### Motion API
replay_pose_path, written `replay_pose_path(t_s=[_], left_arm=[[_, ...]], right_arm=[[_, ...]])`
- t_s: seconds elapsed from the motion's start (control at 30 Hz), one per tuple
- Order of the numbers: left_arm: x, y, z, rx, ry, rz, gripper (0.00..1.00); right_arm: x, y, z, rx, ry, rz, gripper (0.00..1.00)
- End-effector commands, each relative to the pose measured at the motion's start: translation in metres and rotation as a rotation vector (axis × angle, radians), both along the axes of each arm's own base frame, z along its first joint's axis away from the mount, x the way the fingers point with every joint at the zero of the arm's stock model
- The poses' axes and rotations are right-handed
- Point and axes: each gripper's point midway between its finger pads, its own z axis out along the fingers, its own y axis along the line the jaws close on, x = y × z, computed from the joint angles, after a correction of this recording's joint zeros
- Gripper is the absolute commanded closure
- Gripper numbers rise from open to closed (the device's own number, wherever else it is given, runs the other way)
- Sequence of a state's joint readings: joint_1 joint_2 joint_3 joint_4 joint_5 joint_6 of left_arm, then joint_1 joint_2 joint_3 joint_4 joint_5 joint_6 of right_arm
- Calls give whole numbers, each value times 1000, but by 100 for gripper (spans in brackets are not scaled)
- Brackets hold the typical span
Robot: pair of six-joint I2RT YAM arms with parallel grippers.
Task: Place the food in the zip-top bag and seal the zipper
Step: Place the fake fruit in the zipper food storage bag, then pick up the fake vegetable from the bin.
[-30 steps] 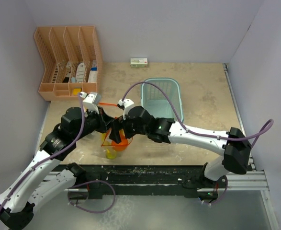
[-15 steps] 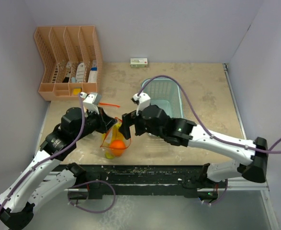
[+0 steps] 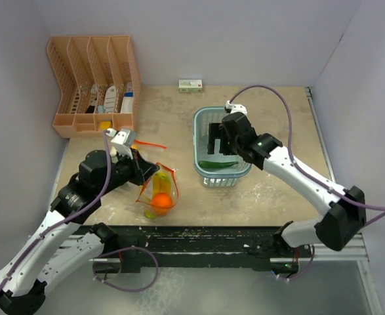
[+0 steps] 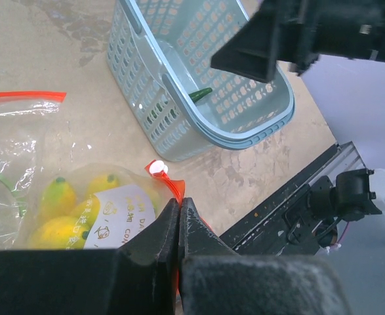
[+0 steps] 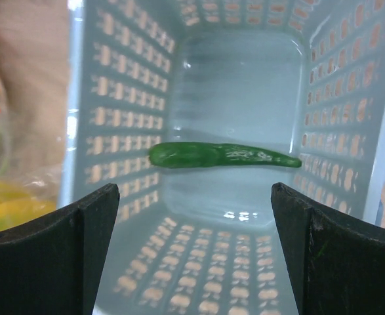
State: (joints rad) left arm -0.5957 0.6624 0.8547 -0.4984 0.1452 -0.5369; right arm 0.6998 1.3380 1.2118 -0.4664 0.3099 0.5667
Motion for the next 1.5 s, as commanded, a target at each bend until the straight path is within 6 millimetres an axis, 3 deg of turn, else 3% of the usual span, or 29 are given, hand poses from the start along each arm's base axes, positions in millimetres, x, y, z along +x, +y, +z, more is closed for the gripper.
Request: replay_pose_path(t_s=[0.0,0.13,0.2,0.37,0.53,0.83,0.93,1.0,1.13,1.17,1.27,1.4,1.43,1.47], left_arm=[[-3,-4,23,-44,-72,-30,100],[-5,-1,22,-41,-75,-27,100],[-6,0,23,-41,-78,-27,100],[-9,2,24,-39,-78,-29,100],[-10,3,21,-35,-70,-23,100],[-7,4,12,-9,-52,-14,100],[-6,4,11,-9,-49,-13,100],[-6,4,11,-8,-49,-12,100],[-6,5,11,-4,-49,-5,100],[-6,6,11,-3,-49,-5,100],[-6,5,10,0,-46,-6,100],[-6,5,10,-6,-46,-9,100],[-6,4,11,-9,-48,-10,100],[-7,4,11,-11,-48,-11,100]], right_arm=[[19,10,-15,-8,40,113,1],[31,16,-63,-72,122,181,2],[35,16,-77,-101,133,190,3],[45,17,-96,-140,118,207,4],[52,19,-127,-225,175,261,6],[47,22,-167,-269,248,336,12],[46,24,-176,-273,267,347,24],[44,25,-181,-268,283,355,43],[40,25,-171,-241,271,343,95],[40,23,-165,-239,259,331,100],[45,21,-137,-215,195,284,100],[54,14,-83,-167,91,178,99],[55,10,-74,-163,85,141,96],[55,4,-68,-161,85,93,86]])
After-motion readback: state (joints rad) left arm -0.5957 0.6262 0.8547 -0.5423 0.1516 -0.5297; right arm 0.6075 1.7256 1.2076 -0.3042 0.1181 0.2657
